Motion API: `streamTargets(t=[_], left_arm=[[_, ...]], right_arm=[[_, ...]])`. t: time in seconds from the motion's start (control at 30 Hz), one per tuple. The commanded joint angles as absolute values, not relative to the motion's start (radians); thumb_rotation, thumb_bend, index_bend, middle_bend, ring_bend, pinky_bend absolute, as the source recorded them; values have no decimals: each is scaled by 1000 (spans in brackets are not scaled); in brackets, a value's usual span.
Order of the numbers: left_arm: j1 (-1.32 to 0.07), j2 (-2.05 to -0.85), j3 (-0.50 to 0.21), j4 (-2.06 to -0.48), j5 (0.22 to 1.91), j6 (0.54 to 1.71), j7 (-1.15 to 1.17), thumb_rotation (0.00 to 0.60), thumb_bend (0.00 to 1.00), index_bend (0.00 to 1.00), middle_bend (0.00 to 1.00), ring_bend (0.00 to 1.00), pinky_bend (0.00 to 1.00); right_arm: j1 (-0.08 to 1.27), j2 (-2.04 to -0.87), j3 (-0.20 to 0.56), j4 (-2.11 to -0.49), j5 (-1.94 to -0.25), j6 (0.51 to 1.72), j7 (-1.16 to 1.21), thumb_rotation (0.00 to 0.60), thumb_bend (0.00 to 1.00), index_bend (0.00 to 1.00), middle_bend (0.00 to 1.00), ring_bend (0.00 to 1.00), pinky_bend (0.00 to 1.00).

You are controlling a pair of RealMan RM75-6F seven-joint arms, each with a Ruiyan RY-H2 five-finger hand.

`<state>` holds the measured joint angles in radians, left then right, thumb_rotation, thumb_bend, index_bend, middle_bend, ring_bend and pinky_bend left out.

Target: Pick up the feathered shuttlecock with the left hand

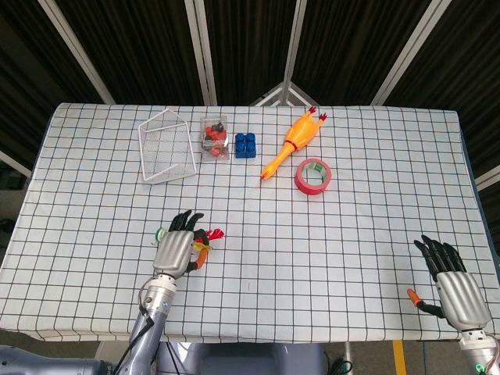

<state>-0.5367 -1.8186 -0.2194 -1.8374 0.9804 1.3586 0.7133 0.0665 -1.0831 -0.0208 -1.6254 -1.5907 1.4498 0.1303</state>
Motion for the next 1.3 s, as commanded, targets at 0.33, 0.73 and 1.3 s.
streamTargets(t=[0.33,0.73,1.3], left_arm=[[-448,-1665,-207,-1944,1116,1401,454,600,671,585,117,0,0],[-386,-1614,-193,-1903,1227,1411,182,600,669,585,117,0,0],[-359,-1616,-183,-1859,1266,1338,-125,600,660,585,117,0,0]], right_arm=[[64,-1086,-20,-1630,-1589,1451,125,600,339,0,0,0,0],[65,-1087,-19,-1632,-1582,1446,123,600,339,0,0,0,0],[64,-1086,-19,-1634,-1580,1443,121,600,339,0,0,0,0]])
